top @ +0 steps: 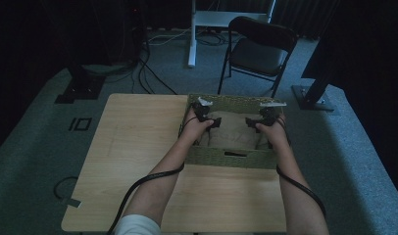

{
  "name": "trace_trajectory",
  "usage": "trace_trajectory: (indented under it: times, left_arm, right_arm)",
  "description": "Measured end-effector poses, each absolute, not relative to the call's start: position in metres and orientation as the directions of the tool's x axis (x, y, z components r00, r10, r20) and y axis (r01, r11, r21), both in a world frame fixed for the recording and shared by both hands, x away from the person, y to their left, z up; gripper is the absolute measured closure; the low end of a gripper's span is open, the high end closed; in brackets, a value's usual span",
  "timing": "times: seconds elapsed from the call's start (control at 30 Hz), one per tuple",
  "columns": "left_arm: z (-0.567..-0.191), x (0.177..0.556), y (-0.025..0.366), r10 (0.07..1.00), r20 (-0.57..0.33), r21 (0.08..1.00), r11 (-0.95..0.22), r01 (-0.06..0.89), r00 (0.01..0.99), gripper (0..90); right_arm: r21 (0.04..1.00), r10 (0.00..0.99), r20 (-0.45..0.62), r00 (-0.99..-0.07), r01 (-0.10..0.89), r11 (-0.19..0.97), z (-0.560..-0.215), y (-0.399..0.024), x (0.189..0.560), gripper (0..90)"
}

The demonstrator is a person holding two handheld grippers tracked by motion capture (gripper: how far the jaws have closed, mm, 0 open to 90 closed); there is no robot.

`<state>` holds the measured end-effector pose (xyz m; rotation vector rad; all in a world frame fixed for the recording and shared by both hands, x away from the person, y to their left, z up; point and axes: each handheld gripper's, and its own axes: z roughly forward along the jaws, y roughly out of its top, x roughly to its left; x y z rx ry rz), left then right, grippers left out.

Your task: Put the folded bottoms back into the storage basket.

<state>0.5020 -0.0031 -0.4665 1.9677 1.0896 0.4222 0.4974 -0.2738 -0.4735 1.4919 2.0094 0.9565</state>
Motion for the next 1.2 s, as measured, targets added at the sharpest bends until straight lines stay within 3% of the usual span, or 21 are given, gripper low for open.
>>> trace_trajectory:
  times: [0.2, 0.57, 0.77, 1.2]
  left_arm:
    - [-0.441, 0.492, 0.005, 0.805, -0.048, 0.801, -0.323, 0.504, 0.592, 17.3]
    - [-0.414, 0.469, 0.022, 0.791, -0.093, 0.813, -0.291, 0.505, 0.605, 17.3]
    - [-0.413, 0.454, 0.025, 0.778, -0.128, 0.823, -0.263, 0.504, 0.615, 17.3]
    - [-0.411, 0.432, 0.034, 0.771, -0.097, 0.824, -0.292, 0.485, 0.629, 17.2]
  right_arm:
    - [0.776, 0.944, 0.059, -0.325, 0.610, 0.162, -0.454, -0.270, 0.488, 16.6]
    - [0.815, 0.944, 0.044, -0.327, 0.558, 0.155, -0.430, -0.272, 0.470, 14.8]
    - [0.836, 0.935, 0.039, -0.353, 0.523, 0.163, -0.418, -0.271, 0.457, 14.8]
    - [0.839, 0.931, 0.040, -0.362, 0.519, 0.165, -0.410, -0.270, 0.429, 13.2]
